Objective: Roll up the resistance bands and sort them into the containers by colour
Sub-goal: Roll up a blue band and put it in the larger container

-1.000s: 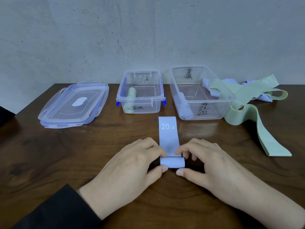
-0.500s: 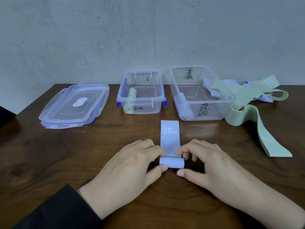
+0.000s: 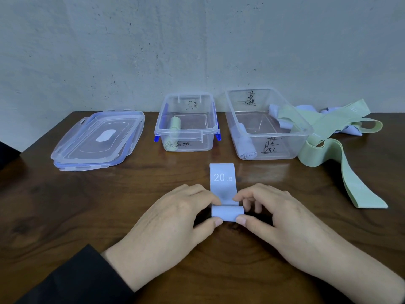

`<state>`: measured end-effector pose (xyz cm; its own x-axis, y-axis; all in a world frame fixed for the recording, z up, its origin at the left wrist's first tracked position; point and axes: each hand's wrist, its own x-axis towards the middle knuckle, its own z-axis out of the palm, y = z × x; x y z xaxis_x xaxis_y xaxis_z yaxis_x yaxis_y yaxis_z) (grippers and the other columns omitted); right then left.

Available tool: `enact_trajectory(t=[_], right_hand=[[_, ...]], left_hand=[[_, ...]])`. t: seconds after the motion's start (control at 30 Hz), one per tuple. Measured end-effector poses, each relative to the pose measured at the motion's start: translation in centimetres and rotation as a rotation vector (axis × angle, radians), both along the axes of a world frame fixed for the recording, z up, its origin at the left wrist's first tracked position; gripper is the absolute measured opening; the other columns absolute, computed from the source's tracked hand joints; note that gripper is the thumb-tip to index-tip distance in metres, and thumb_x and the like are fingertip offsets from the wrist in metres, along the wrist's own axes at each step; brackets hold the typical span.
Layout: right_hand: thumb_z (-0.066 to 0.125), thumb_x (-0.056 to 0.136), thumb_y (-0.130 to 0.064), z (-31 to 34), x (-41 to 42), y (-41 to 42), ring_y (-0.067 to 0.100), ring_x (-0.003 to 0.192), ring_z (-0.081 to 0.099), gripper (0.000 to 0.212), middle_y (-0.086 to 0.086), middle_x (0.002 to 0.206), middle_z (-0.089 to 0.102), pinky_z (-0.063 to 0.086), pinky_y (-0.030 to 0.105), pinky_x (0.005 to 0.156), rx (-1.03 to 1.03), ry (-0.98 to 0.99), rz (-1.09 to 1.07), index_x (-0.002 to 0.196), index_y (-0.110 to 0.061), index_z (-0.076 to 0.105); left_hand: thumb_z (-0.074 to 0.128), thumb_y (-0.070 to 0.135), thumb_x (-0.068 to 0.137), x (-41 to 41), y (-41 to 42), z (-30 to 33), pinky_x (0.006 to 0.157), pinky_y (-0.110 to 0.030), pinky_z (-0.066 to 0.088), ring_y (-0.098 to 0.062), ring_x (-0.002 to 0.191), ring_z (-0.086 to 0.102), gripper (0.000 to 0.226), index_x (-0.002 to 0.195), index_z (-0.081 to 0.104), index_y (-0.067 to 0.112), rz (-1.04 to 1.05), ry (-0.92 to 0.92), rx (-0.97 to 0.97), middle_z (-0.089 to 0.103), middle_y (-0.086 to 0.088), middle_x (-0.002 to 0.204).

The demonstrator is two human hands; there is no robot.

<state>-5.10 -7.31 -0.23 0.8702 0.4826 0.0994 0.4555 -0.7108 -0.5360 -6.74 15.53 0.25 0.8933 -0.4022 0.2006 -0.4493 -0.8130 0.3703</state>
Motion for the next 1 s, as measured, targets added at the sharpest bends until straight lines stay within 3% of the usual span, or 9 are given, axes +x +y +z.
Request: enact_trajectory(t=[0.1, 0.27, 0.4, 0.53, 0.7, 0.87, 1.0], right_hand=[[0.055, 0.09, -0.051, 0.11, -0.02, 0.09, 0.002, 0.105, 0.047, 0.007, -0.023, 0.105, 0.05, 0.036, 0.018, 0.089, -0.01, -0.011, 0.014, 0.096, -0.051, 0.051], [0.065, 0.086, -0.05, 0.28, 0.06, 0.41, -0.002, 0.106, 0.04, 0.016, -0.024, 0.107, 0.046, 0.026, 0.008, 0.085, -0.037, -0.008, 0.011, 0.098, -0.048, 0.054], [0.056, 0.092, -0.049, 0.19, 0.03, 0.45, -0.001, 0.104, 0.042, 0.007, -0.024, 0.1, 0.048, 0.027, 0.011, 0.086, -0.047, -0.053, 0.027, 0.098, -0.049, 0.054], [0.05, 0.093, -0.052, 0.13, 0.05, 0.27, 0.002, 0.104, 0.045, 0.014, -0.024, 0.097, 0.048, 0.029, 0.016, 0.091, -0.057, -0.056, 0.034, 0.104, -0.047, 0.057], [0.063, 0.084, -0.056, 0.43, -0.01, 0.26, -0.006, 0.107, 0.039, 0.025, -0.028, 0.107, 0.045, 0.027, 0.008, 0.087, -0.039, 0.01, 0.009, 0.105, -0.052, 0.049], [0.056, 0.09, -0.052, 0.58, -0.13, 0.34, -0.004, 0.109, 0.039, 0.007, -0.03, 0.109, 0.045, 0.027, 0.009, 0.087, -0.045, -0.025, 0.023, 0.096, -0.049, 0.053], [0.05, 0.093, -0.052, 0.4, -0.02, 0.27, 0.001, 0.11, 0.043, 0.009, -0.027, 0.107, 0.049, 0.03, 0.015, 0.092, -0.049, -0.035, 0.038, 0.099, -0.048, 0.056]], left_hand=[[0.053, 0.052, 0.09, 0.12, -0.02, -0.14, 0.079, -0.018, 0.041, -0.002, 0.094, 0.047, 0.023, 0.11, 0.059, 0.042, -0.003, 0.009, -0.003, 0.049, 0.027, 0.096], [0.06, 0.054, 0.086, 0.29, -0.01, -0.36, 0.085, -0.017, 0.04, -0.001, 0.098, 0.047, 0.03, 0.114, 0.06, 0.043, 0.012, 0.034, -0.001, 0.052, 0.025, 0.107], [0.06, 0.055, 0.084, 0.25, 0.07, -0.34, 0.081, -0.012, 0.037, 0.003, 0.098, 0.044, 0.033, 0.115, 0.055, 0.044, 0.02, 0.03, 0.013, 0.049, 0.027, 0.108], [0.058, 0.052, 0.086, 0.08, 0.01, -0.17, 0.081, -0.017, 0.04, -0.001, 0.095, 0.045, 0.026, 0.109, 0.056, 0.042, 0.019, 0.011, 0.015, 0.049, 0.025, 0.104], [0.049, 0.053, 0.092, -0.04, 0.01, 0.04, 0.088, -0.021, 0.04, -0.002, 0.102, 0.047, 0.025, 0.113, 0.057, 0.042, -0.01, 0.031, 0.009, 0.048, 0.027, 0.108], [0.048, 0.056, 0.09, 0.01, -0.06, 0.05, 0.089, -0.024, 0.041, -0.002, 0.102, 0.047, 0.031, 0.117, 0.056, 0.043, -0.006, 0.036, 0.02, 0.049, 0.028, 0.111], [0.056, 0.054, 0.088, 0.05, -0.1, 0.0, 0.089, -0.021, 0.04, -0.002, 0.102, 0.046, 0.029, 0.115, 0.054, 0.042, 0.005, 0.028, 0.029, 0.048, 0.028, 0.112]])
